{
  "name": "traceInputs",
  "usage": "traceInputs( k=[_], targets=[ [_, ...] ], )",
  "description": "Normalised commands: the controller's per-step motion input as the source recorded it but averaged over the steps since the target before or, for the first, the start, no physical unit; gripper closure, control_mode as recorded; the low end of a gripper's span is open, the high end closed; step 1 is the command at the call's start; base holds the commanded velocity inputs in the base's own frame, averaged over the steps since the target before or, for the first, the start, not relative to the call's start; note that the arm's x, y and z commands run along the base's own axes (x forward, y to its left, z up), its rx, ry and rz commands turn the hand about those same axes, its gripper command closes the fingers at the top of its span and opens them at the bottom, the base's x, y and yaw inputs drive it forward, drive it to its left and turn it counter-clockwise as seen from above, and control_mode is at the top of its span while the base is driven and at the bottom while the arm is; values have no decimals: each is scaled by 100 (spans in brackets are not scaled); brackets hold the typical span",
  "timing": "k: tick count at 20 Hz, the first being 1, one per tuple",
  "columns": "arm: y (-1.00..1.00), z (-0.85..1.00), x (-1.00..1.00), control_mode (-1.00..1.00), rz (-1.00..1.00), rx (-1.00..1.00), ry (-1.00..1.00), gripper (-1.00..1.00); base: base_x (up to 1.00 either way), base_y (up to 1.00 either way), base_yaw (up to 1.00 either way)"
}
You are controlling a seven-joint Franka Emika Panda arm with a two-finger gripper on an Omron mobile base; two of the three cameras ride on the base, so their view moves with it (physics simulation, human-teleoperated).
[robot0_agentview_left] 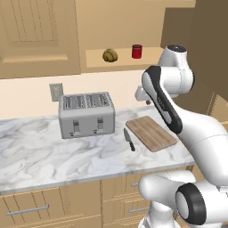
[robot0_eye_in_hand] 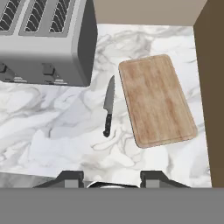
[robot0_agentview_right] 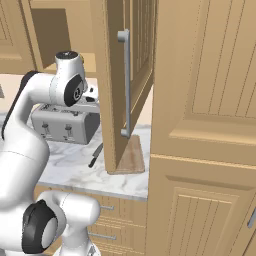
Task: Pick the bread, place it on the cutting board, pick the jam, place it on the counter, and close the cabinet.
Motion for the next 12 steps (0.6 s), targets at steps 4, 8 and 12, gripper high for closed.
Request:
traceInputs(
  k=[4,8,12],
  targets=[
    [0,14,-5,-100,0,0,-5,-100,0,0,0],
    [0,36,-14,-100,0,0,-18,-100,0,0,0],
    [0,44,-5,-100,0,0,-26,-100,0,0,0]
  ],
)
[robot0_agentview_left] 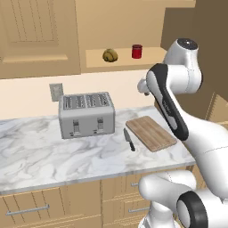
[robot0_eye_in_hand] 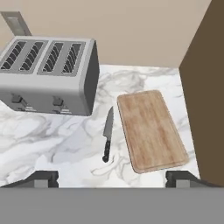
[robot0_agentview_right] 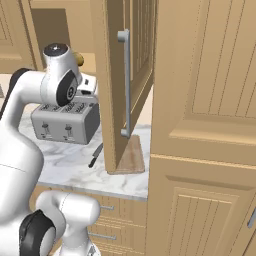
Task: Pick the bread, place it on the cutting board, pick the jam, place it on the counter, and close the cabinet.
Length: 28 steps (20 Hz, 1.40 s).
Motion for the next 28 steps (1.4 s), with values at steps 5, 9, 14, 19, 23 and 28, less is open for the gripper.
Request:
traceInputs(
  k=[5,9,14,19,23,28],
  targets=[
    [-2,35,0,-100,0,0,-22,-100,0,0,0],
    [-5,31,12,-100,0,0,-16,-100,0,0,0],
    [-8,28,27,-100,0,0,-13,-100,0,0,0],
    [-5,24,35,-100,0,0,-7,-100,0,0,0],
    [0,23,39,-100,0,0,-2,-100,0,0,0],
    [0,24,38,-100,0,0,0,-100,0,0,0]
  ],
)
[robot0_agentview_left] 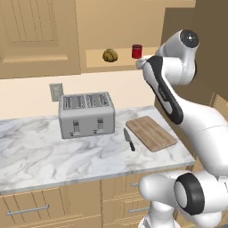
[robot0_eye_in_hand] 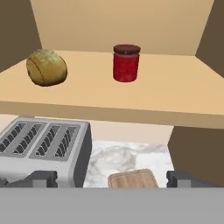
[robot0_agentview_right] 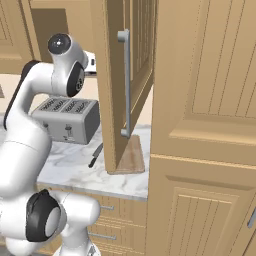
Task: Pick the bread, place it on the cutting board, pick the jam, place it on the counter, and close the cabinet.
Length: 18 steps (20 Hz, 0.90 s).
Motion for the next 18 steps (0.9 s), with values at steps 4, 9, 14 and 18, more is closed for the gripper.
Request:
traceInputs(
  k=[4,9,14,18],
  targets=[
    [0,17,37,-100,0,1,0,-100,0,0,0],
    [0,5,35,-100,0,0,0,-100,0,0,0],
    [0,0,41,-100,0,0,0,-100,0,0,0],
    [0,0,37,-100,0,0,0,-100,0,0,0]
  ],
)
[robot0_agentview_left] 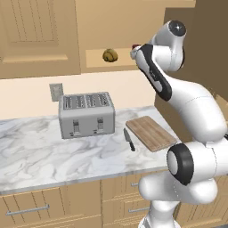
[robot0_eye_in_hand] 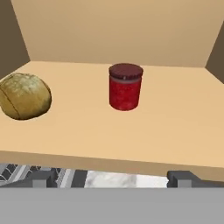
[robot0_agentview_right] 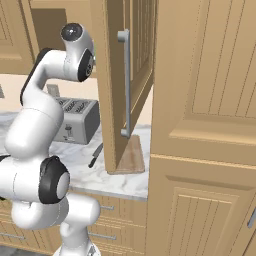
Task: Pick the bread, place it on the cutting board, pick the jam, place it on the counter, and close the cabinet.
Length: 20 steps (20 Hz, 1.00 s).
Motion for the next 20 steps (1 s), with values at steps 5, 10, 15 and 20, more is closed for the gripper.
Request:
traceInputs(
  k=[5,10,15,20],
  targets=[
    [0,0,34,-100,0,0,0,-100,0,0,0],
    [0,0,26,-100,0,1,0,-100,0,0,0],
    [0,0,25,-100,0,0,0,-100,0,0,0],
    [0,0,20,-100,0,0,0,-100,0,0,0]
  ],
)
